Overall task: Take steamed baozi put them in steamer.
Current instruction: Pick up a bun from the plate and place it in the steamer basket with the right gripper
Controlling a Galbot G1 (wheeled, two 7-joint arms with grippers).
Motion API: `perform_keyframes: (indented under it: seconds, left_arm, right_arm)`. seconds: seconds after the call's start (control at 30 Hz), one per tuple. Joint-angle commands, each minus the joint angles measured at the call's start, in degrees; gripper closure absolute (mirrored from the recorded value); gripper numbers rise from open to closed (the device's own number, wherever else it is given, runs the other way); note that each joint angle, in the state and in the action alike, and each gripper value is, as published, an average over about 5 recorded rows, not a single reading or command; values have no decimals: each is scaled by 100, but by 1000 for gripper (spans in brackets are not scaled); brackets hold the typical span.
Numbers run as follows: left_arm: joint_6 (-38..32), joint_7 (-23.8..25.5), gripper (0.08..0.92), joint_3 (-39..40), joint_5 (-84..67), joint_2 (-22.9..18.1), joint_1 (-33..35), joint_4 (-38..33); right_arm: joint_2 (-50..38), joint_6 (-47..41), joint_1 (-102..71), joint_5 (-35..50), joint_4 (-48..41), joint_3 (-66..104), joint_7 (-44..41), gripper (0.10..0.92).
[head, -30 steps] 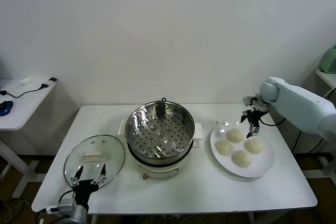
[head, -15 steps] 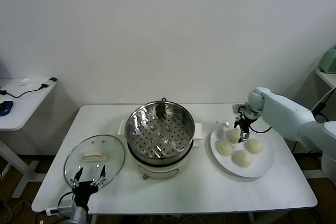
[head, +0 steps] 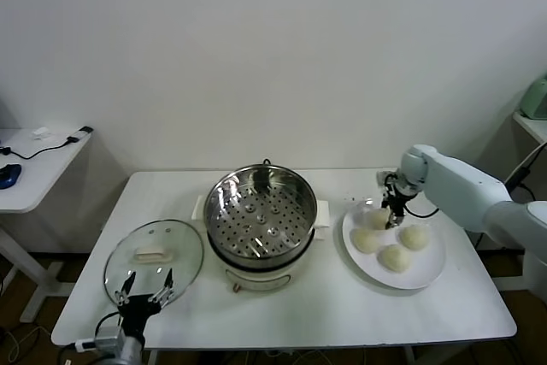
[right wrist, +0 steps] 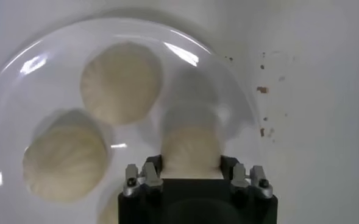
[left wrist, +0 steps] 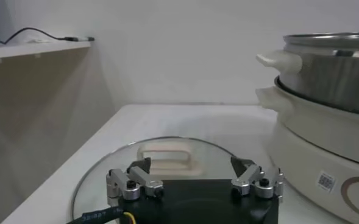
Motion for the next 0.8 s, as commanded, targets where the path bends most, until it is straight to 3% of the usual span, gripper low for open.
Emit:
perform_keyframes:
  seconds: [0.03, 0.33, 0.5, 0.63, 0.8]
  left_arm:
    - [11, -2, 177, 7, 23, -10, 2, -44]
    - [26, -10, 177, 111, 79, -23, 10, -173]
    - [8, -22, 177, 166, 107, -14, 67, -222]
    - [-17, -42, 177, 161, 104, 7, 113, -239]
    - [-46, -88, 177, 125, 82, 56, 159, -241]
  right_arm:
    - [-231, 269, 2512, 1059, 1574, -1656, -149, 397]
    - [875, 1742, 4165, 1619, 3102, -1924, -212, 397]
    - [1420, 2605, 3738, 875, 3950, -1807, 22, 397]
    - [1725, 3453, 3076, -178, 3724, -1700, 253, 397]
    - [2165, 4251, 2201, -1439, 2572, -1329, 424, 397]
